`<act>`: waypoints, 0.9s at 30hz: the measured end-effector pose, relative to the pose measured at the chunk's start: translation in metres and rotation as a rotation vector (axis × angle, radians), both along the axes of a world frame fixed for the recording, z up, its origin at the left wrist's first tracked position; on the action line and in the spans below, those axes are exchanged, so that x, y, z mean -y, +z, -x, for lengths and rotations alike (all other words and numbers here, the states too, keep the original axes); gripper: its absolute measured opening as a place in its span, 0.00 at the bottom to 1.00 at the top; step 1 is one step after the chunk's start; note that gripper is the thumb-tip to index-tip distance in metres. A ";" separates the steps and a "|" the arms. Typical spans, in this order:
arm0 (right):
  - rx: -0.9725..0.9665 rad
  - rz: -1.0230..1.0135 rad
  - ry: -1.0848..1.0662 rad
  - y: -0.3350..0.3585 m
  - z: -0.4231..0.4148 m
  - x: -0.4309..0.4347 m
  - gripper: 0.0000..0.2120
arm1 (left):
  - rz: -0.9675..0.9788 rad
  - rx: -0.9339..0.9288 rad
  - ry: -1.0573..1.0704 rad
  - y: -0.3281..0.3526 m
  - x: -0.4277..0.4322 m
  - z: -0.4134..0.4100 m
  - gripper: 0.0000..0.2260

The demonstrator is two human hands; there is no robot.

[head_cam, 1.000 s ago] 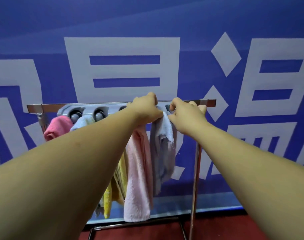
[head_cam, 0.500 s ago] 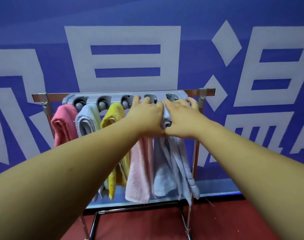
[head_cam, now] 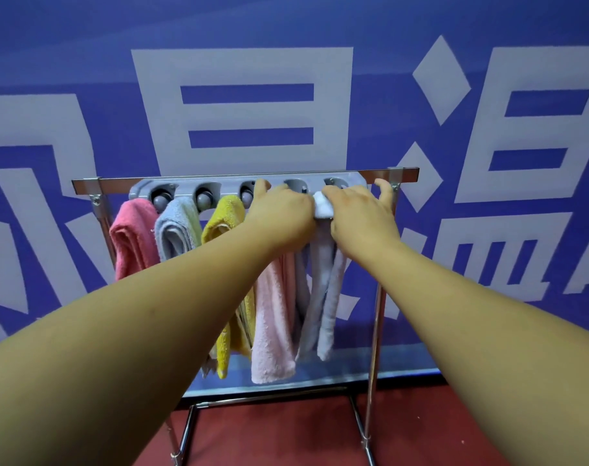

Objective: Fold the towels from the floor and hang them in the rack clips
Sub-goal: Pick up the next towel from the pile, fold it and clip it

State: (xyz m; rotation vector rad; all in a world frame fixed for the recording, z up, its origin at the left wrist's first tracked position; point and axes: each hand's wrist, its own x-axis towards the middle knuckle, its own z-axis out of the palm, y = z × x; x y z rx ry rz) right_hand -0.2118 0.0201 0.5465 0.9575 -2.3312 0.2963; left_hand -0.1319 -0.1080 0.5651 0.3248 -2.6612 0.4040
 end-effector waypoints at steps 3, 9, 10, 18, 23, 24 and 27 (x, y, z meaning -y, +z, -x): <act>0.059 -0.050 0.054 0.009 0.002 0.001 0.17 | 0.018 0.174 0.044 -0.005 -0.004 0.001 0.10; 0.172 -0.121 0.128 0.013 0.000 -0.007 0.15 | -0.043 0.220 0.072 -0.001 -0.007 0.001 0.15; 0.190 -0.137 0.132 0.011 -0.002 -0.010 0.19 | -0.047 0.211 0.080 -0.002 -0.007 0.000 0.17; 0.248 -0.152 0.109 0.012 -0.024 -0.029 0.25 | -0.058 -0.013 -0.021 0.000 -0.015 -0.012 0.05; 0.340 -0.113 0.080 0.012 -0.030 -0.038 0.33 | -0.091 0.010 -0.042 0.007 -0.022 -0.007 0.18; 0.344 -0.119 0.070 0.011 -0.030 -0.040 0.33 | -0.116 0.030 -0.027 0.009 -0.023 -0.008 0.19; 0.349 -0.116 0.051 0.007 -0.028 -0.048 0.30 | -0.190 0.090 0.033 0.016 -0.030 -0.010 0.22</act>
